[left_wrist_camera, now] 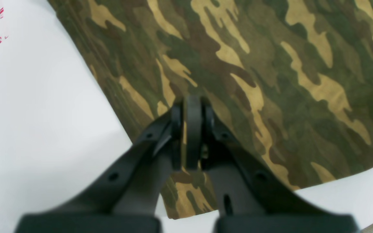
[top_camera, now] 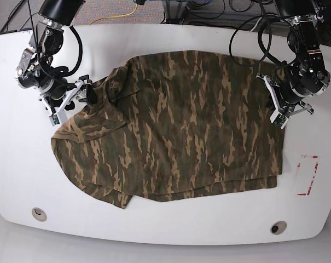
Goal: Layout the t-shirt on the table in an organized manner, then fold the t-shirt properly
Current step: 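Hold the shoulder edges with both grippers, adjusting the right gripper's grasp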
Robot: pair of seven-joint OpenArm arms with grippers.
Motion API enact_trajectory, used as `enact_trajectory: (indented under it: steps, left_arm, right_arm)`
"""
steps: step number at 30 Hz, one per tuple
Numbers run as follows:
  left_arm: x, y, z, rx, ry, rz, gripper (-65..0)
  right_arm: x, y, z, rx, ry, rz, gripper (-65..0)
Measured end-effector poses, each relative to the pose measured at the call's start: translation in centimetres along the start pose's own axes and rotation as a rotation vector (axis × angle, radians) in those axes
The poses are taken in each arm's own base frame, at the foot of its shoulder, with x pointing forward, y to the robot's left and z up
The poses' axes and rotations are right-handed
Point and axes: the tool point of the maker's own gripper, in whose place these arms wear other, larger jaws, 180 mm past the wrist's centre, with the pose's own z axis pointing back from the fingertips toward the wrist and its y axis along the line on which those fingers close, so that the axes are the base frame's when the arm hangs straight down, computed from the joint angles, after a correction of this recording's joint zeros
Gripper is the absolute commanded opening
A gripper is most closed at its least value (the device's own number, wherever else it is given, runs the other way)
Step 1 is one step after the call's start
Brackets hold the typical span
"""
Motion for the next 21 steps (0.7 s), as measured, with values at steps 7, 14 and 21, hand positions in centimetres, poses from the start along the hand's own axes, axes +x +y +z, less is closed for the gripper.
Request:
enact_trajectory:
  steps: [7,14,21]
  left_arm:
    - [0.0,0.0,0.0,0.0,0.0,0.0,-64.6]
    - [0.0,0.0,0.0,0.0,0.0,0.0,-64.6]
    - [0.1,0.0,0.0,0.001,-0.002,0.0,-64.6]
  right_arm:
    - [-2.1,0.6,0.1,0.025,0.049,-0.021,-21.2]
    - [-2.3,1.9,0.2,0.094,0.012,-0.059,-26.5]
    - [-2.6,2.5,-0.1,0.109,0.03,-0.045,-26.3]
